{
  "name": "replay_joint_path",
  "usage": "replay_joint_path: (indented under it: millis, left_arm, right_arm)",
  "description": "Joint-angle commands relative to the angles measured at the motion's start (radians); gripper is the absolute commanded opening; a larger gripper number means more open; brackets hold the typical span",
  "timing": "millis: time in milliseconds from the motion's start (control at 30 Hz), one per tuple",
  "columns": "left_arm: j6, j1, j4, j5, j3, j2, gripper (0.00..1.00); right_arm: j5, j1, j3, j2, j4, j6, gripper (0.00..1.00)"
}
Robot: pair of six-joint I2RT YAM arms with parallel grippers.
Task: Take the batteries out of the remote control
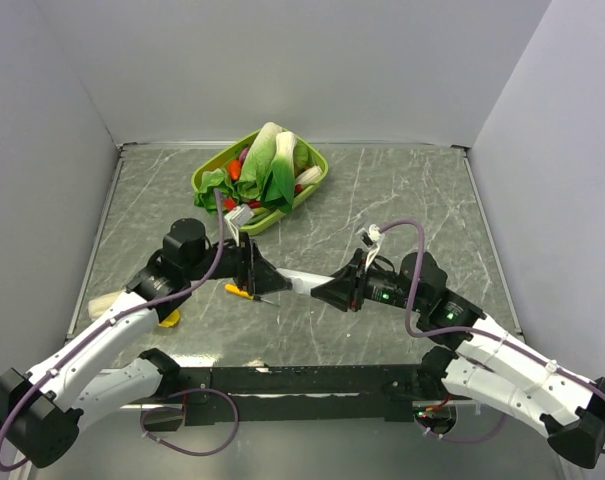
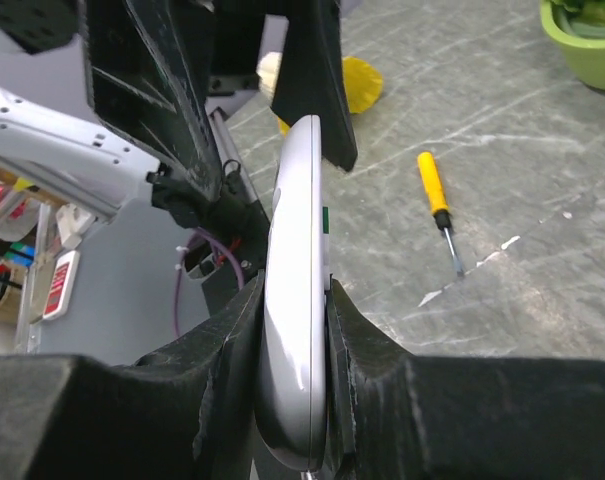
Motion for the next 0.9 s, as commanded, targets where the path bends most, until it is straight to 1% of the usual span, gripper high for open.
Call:
replay_joint_path:
  millis: [0,67,100,167,200,233,300,467,500,567,600,667,700,733,767,800,833,867]
  left_arm:
    - [-0.049,0.001,0.171,0.150,-0.051,-0.010,0.78]
    - [-0.081,0.001,0.201,0.151,-0.066,-0.001,0.78]
    - [-0.097,0.001,0.254,0.168,-0.087,0.001,0.78]
    - [-0.157,0.001,0.308,0.188,-0.109,0.013,0.77]
    - [-0.176,-0.001,0.367,0.196,-0.132,0.015,0.76]
    - [-0.213,-0.001,0.392,0.207,-0.141,0.016,0.75]
    - [-0.239,-0.002,0.440,0.204,-0.164,0.012,0.74]
    - [-0.252,-0.020,0.463,0.170,-0.186,0.013,0.71]
    - [-0.261,-0.024,0.483,0.171,-0.192,0.019,0.68]
    - [-0.289,-0.034,0.529,0.171,-0.202,0.039,0.66]
    - [-0.293,-0.036,0.535,0.168,-0.206,0.045,0.61]
    - [-0.296,-0.039,0.546,0.162,-0.207,0.061,0.48]
    - [-0.298,-0.039,0.544,0.156,-0.207,0.065,0.35]
    - [-0.292,-0.040,0.540,0.150,-0.207,0.067,0.27]
    - [-0.292,-0.040,0.529,0.141,-0.212,0.067,0.19]
    - [-0.287,-0.040,0.520,0.110,-0.215,0.067,0.07]
    - [-0.286,-0.040,0.514,0.093,-0.221,0.064,0.03]
    - [-0.287,-0.040,0.512,0.073,-0.236,0.058,0.01]
  right_arm:
    - [-0.052,-0.012,0.013,-0.037,0.081,-0.007,0.02]
    - [-0.067,-0.015,0.019,-0.036,0.078,-0.008,0.02]
    - [-0.081,-0.021,0.019,-0.034,0.082,-0.008,0.02]
    - [-0.119,-0.025,0.021,-0.026,0.091,-0.001,0.03]
    - [-0.127,-0.033,0.019,-0.023,0.093,0.004,0.03]
    - [-0.130,-0.036,0.019,-0.025,0.099,0.007,0.03]
    - [-0.153,-0.050,0.012,-0.019,0.114,0.019,0.04]
    - [-0.205,-0.074,0.013,0.017,0.117,0.031,0.06]
    - [-0.226,-0.078,0.012,0.023,0.127,0.034,0.06]
    - [-0.240,-0.087,0.007,0.036,0.133,0.041,0.07]
    - [-0.254,-0.088,0.007,0.041,0.136,0.042,0.07]
    - [-0.259,-0.100,0.005,0.053,0.130,0.045,0.09]
    - [-0.259,-0.107,0.004,0.055,0.124,0.045,0.10]
    - [-0.251,-0.113,0.002,0.056,0.115,0.048,0.11]
    - [-0.244,-0.125,0.002,0.053,0.104,0.051,0.16]
    - [-0.230,-0.131,0.002,0.052,0.093,0.051,0.20]
    - [-0.189,-0.137,0.008,0.044,0.047,0.050,0.25]
    - [-0.150,-0.140,0.016,0.038,0.015,0.047,0.40]
